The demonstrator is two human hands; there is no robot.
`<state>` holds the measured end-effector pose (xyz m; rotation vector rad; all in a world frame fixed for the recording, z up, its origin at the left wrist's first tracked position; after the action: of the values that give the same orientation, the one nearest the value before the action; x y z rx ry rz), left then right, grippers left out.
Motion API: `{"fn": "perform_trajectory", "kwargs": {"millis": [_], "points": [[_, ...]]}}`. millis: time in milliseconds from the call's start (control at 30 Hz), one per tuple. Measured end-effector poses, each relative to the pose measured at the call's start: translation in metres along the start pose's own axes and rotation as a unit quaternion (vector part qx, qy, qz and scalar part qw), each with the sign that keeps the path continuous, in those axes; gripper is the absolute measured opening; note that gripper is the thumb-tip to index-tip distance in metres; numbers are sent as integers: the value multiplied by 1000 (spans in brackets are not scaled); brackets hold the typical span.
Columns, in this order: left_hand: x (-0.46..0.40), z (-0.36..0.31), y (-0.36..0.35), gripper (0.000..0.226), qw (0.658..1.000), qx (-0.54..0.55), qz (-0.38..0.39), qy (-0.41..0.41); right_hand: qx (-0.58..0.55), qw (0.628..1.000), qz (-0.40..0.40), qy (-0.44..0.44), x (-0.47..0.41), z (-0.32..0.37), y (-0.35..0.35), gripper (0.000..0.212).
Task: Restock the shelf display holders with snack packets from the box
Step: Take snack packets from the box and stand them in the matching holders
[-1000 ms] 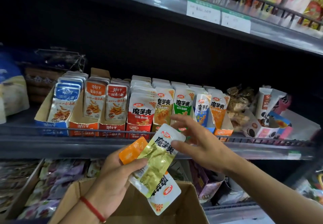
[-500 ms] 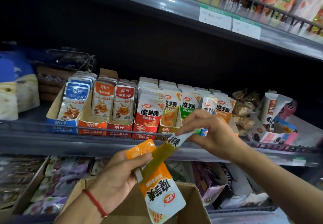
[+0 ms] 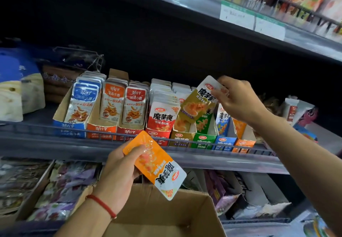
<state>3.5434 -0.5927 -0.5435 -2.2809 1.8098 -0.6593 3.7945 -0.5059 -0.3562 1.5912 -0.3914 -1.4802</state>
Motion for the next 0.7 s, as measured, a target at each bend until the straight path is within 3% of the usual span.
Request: {"fn": "perform_trajectory", "kwargs": {"millis": [367, 567, 700], "points": [[3, -1, 1, 13, 999, -28, 22, -20, 131, 986, 84, 55, -8, 16, -71, 34], [1, 2, 9, 12, 997, -63, 3, -36, 116, 992, 45, 23, -5, 11, -77, 41], [1, 8, 8, 15, 1000, -12, 18, -16, 8, 999, -27, -36, 22, 12, -58, 33]]}}
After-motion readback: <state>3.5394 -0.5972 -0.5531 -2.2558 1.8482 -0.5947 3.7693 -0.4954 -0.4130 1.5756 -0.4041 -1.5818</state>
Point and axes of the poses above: each hand's wrist, its own x-axis away from the middle knuckle, its own y-axis out of the back of the hand, z = x × y, the point moved 5 cm from there along -x, towards the middle knuckle, and after that the axes turned 5 degrees about -z, right-handed, at the moved point
